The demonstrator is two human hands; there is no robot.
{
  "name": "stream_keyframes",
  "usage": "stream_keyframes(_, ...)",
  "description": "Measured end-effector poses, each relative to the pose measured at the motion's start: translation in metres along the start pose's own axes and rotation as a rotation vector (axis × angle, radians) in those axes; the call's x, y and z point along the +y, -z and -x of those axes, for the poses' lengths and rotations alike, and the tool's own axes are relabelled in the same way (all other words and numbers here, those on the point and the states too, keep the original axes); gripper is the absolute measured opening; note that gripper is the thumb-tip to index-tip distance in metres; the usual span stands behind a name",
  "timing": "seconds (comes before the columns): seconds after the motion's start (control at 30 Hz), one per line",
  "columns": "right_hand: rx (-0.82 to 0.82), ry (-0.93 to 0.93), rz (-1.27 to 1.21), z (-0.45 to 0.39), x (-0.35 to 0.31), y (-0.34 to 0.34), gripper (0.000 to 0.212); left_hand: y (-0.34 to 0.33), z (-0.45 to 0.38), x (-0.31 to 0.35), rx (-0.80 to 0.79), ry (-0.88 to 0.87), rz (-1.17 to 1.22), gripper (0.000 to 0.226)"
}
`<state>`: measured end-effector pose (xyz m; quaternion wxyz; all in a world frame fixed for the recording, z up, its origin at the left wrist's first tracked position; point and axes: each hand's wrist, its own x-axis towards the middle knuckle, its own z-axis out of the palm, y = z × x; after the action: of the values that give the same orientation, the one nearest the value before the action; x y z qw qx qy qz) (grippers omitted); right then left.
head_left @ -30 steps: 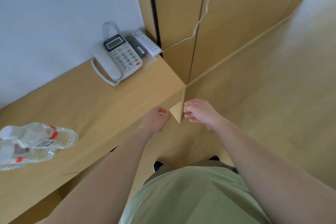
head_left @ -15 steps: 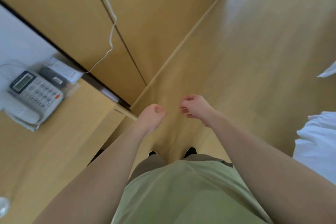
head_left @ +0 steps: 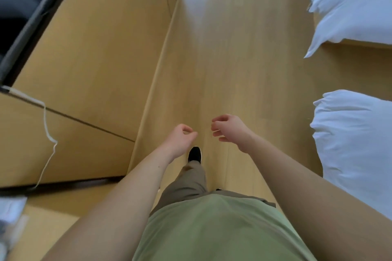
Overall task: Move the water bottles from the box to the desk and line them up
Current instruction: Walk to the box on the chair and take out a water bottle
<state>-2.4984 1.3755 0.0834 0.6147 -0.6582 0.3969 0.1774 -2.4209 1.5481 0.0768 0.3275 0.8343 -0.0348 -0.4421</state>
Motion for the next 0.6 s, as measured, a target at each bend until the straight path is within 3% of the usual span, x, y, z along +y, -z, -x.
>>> stream_keyframes(0.6,0.257,-0.083,-0.227,-0.104,-0.12,0.061,0.024,0.067,-0.173,0.155,-0.172,-0.183,-0.245,0.027)
